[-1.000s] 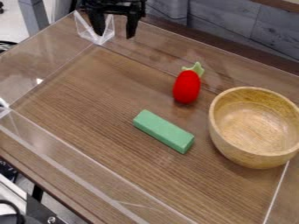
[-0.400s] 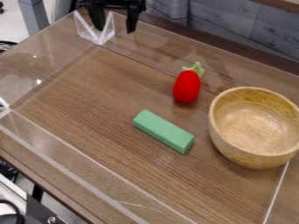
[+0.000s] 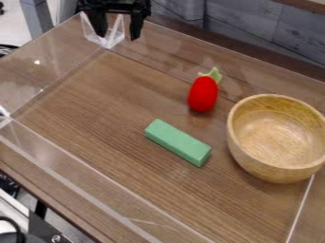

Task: Move the red fruit to the right

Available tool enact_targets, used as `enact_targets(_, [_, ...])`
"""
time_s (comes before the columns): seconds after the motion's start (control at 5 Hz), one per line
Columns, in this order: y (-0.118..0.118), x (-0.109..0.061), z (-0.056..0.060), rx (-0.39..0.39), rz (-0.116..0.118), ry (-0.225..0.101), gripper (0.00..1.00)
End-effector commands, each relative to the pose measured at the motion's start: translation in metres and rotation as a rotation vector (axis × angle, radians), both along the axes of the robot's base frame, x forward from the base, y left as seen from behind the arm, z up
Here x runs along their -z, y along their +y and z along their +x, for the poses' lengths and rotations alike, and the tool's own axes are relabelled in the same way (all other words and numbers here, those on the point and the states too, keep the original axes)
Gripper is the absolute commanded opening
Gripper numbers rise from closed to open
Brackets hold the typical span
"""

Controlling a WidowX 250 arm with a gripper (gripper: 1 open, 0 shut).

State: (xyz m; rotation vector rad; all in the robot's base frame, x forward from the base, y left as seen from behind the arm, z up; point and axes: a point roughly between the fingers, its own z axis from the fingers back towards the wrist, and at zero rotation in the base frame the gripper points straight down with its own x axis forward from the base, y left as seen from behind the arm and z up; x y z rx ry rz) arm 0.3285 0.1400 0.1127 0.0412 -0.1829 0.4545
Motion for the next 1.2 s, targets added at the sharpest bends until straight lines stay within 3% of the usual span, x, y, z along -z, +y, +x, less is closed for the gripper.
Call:
enact_targets(0.0, [-0.003, -0.035, 0.007, -0.047, 0.03, -0.081, 1.0])
enact_targets(0.2, [-0.01, -0.039, 0.015, -0.085, 0.025, -0.083, 1.0])
enact_targets(0.6, [-0.016, -0.029, 0.015, -0.111, 0.046, -0.061, 1.0])
enact_targets(0.8, [-0.012, -0.034, 0.014, -0.108, 0.06, -0.048, 1.0])
enact_targets(1.0, [-0.027, -0.028, 0.015, -0.082, 0.046, -0.02, 1.0])
